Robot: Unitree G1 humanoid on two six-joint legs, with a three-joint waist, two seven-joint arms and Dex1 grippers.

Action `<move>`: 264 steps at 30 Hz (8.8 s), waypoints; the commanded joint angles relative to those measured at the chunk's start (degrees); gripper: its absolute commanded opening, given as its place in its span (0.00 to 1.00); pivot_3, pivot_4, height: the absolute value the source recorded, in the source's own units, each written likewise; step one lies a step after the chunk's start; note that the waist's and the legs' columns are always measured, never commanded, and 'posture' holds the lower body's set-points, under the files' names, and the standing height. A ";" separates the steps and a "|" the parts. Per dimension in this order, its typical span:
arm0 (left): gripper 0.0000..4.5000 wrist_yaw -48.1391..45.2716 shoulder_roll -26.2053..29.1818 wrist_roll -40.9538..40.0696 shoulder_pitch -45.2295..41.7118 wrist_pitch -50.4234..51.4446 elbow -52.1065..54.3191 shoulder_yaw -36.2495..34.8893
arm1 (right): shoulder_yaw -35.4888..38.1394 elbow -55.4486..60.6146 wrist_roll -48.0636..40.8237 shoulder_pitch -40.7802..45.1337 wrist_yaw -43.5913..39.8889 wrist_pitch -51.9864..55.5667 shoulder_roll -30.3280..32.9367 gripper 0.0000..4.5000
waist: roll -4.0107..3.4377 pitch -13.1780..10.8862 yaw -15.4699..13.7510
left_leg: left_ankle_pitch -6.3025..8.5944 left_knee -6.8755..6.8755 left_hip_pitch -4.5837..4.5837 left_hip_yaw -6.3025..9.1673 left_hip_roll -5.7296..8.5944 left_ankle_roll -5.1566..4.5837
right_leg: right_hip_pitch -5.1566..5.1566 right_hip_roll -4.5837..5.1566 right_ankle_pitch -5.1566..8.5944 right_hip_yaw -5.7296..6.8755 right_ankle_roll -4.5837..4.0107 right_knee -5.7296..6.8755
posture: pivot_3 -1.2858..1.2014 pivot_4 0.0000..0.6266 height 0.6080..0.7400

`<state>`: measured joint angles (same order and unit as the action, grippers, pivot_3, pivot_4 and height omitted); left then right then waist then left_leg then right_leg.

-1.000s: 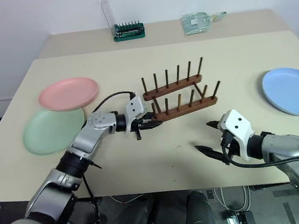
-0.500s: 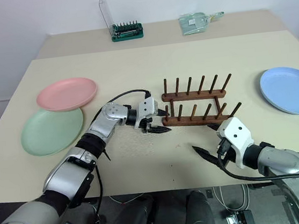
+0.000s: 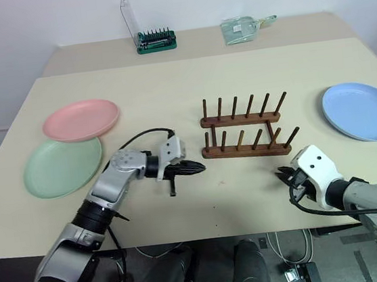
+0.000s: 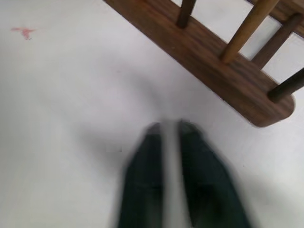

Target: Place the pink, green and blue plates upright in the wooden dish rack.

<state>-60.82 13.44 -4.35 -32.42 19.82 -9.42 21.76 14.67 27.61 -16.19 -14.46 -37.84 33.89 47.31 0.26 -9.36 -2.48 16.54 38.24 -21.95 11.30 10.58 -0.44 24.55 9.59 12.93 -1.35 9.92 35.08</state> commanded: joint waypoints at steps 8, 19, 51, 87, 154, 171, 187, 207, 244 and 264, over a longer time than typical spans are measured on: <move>0.05 17.46 -4.62 8.64 -3.50 5.09 -5.40 2.87 | -11.84 -16.67 12.66 18.01 4.50 -6.09 -1.36 0.01 | 0.24 0.04 0.25 | 0.01 -0.17 0.53 -0.38 -0.25 0.00 | -0.27 -0.11 -0.04 -0.08 -0.06 -0.02 | 0.52 0.24 1.00; 0.05 23.73 -5.81 8.90 -7.24 -1.18 -13.39 0.53 | -14.13 -27.96 16.86 30.07 5.14 -12.00 -3.12 0.01 | 0.27 0.08 0.25 | -0.02 -0.17 0.51 -0.36 -0.25 0.06 | -0.18 -0.13 -0.10 -0.08 -0.13 0.00 | 0.52 0.24 1.00; 0.88 84.41 -12.98 -10.55 -6.97 43.50 29.66 -66.51 | -13.18 -1.96 -10.89 32.81 -16.91 2.19 -0.36 1.00 | 1.02 -0.29 -1.15 | 0.15 -0.08 0.37 -0.40 -0.40 0.24 | 0.01 -0.25 -0.14 -0.01 -0.19 0.00 | 0.52 0.24 1.00; 0.02 61.74 -16.99 -35.80 -18.06 29.71 19.42 -43.36 | -30.07 -7.10 25.19 49.00 5.75 -19.56 -5.71 1.00 | 1.02 -0.29 -0.44 | 0.16 -0.10 0.32 -0.48 -0.42 0.25 | 0.12 -0.24 -0.16 -0.01 -0.23 -0.02 | 0.52 0.24 1.00; 0.81 13.28 18.46 -29.18 8.58 16.78 27.54 -14.07 | 4.75 -22.38 -18.38 45.01 -0.84 14.09 -3.99 0.00 | 0.54 -0.39 0.41 | 0.32 -0.26 0.49 -0.79 -1.23 0.50 | 0.16 -0.93 -0.33 -0.16 -0.66 -0.15 | 0.52 0.24 1.00; 0.81 13.33 17.75 -28.57 9.03 16.75 27.20 -14.38 | 9.96 -14.10 -23.30 46.74 -1.77 9.26 -1.26 0.00 | 0.38 -0.48 0.29 | 0.33 -0.28 0.39 -0.85 -1.25 0.50 | 0.29 -0.92 -0.34 -0.16 -0.66 -0.15 | 0.52 0.24 1.00; 0.81 13.13 17.92 -28.07 9.45 16.74 27.19 -14.33 | 7.02 -15.16 -27.99 41.14 -1.64 13.87 -2.94 0.00 | 0.38 -0.49 0.25 | 0.35 -0.28 0.40 -0.88 -1.28 0.47 | 0.27 -0.92 -0.34 -0.16 -0.66 -0.16 | 0.52 0.24 1.00; 0.99 34.08 11.47 -31.77 11.39 19.82 28.03 -34.43 | 1.85 -17.79 -8.62 52.25 0.50 -8.93 2.44 0.81 | 0.35 -0.50 0.61 | 0.37 -0.30 0.41 -0.98 -1.33 0.52 | 0.39 -0.94 -0.34 -0.17 -0.66 -0.12 | 0.52 0.24 1.00; 0.01 62.65 4.21 -45.55 24.14 27.11 24.32 -61.81 | -19.46 -3.84 -7.44 46.77 -10.09 -6.59 -8.93 0.81 | 0.53 -0.44 0.13 | 0.59 -0.14 0.49 -1.26 -1.47 0.51 | 0.40 -0.98 -0.39 -0.14 -0.74 -0.06 | 0.52 0.24 1.00; 0.00 62.99 6.54 -50.15 -5.10 34.74 29.60 -41.54 | -35.46 -19.08 36.15 54.78 0.86 -42.19 -10.26 0.88 | 0.60 -0.42 1.86 | 0.60 -0.22 0.46 -1.47 -1.50 0.55 | 0.68 -0.96 -0.41 -0.14 -0.75 0.04 | 0.52 0.24 1.00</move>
<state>1.93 19.33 -53.24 -35.56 54.77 18.22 -19.49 -21.18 7.98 18.07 39.20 -38.31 -6.37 37.59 0.86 -9.78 -0.62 17.13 38.03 -21.49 9.83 9.08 0.11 25.23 8.63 12.52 -1.49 9.16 35.12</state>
